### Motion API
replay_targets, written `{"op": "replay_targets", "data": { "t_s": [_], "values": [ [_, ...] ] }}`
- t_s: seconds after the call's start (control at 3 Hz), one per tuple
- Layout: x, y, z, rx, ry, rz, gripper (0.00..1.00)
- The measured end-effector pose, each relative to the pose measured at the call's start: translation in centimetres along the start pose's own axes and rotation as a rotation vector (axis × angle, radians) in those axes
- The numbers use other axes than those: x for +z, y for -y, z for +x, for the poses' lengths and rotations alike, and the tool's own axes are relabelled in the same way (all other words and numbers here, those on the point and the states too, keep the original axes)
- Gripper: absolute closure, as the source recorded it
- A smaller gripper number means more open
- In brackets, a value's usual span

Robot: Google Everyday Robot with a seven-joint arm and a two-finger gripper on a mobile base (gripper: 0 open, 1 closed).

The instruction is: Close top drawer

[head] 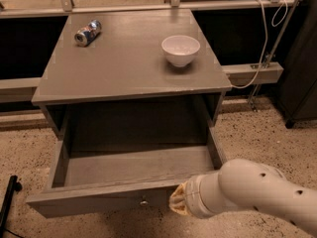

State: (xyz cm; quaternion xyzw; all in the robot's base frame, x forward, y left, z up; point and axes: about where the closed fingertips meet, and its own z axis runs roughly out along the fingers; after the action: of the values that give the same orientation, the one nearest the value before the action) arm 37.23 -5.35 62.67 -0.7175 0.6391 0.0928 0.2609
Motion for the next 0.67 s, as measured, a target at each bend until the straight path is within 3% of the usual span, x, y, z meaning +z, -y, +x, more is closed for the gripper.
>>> {"op": "replay_targets", "data": {
  "t_s": [0.33,0.67],
  "values": [
    [1.1,2.5,-0.1,0.071,-0.021,0.114,1.00],
    [1.3,5.1,-0.5,0.183,-0.012,0.216,1.00]
  ]
}}
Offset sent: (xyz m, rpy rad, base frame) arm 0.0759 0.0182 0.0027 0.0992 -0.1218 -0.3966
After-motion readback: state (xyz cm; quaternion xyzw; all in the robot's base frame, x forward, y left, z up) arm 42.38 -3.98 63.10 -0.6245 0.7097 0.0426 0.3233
